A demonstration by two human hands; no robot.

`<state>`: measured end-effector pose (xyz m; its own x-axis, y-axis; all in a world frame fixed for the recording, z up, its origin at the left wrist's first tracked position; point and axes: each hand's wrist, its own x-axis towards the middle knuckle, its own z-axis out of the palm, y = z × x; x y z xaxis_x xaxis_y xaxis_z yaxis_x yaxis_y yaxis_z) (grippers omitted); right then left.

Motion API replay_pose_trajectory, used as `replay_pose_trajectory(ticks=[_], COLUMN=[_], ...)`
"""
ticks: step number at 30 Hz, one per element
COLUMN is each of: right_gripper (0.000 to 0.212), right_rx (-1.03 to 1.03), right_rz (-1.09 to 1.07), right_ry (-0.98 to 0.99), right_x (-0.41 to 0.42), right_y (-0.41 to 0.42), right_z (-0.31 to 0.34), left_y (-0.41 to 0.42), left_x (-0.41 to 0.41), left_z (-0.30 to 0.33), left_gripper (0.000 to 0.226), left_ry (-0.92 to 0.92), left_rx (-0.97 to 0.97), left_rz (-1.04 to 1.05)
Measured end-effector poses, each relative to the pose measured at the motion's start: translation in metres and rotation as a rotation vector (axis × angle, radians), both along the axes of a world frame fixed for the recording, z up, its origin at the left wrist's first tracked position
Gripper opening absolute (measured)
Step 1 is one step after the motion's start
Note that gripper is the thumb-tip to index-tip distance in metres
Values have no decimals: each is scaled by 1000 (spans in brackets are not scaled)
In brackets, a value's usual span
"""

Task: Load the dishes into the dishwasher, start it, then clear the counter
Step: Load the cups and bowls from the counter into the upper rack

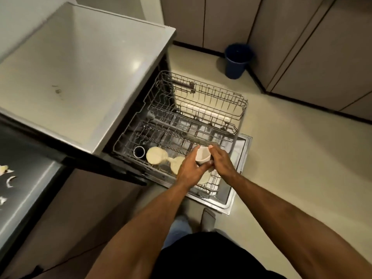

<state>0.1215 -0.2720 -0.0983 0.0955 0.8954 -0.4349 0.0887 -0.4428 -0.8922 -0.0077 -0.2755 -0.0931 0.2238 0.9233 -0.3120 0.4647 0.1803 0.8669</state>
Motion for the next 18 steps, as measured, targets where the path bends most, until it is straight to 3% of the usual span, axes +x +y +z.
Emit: replay_pose_trajectory(ticks=[7,9,11,15,18], right_gripper=[20,46,57,60,60], right_rx=[-138,-156,-126,-85,-118], right_rz=[35,84,123,146,157], right_ry=[15,-17,-74,-234,-406], right_x=[26,31,30,25,18], right_y=[12,19,23,41,48], right_z=[-40,-53,-48,-67,-87], left_y=[39,56,68,91,101], left_x=[15,20,19,18,18], left_z=[-46,-60,-68,-88,-101], left_gripper=[28,21,29,49,51], left_ry=[-110,-105,-59,119,252], left_rx=[-268,-377,-418,-463,-389], left_rz=[45,71,70,1,-29])
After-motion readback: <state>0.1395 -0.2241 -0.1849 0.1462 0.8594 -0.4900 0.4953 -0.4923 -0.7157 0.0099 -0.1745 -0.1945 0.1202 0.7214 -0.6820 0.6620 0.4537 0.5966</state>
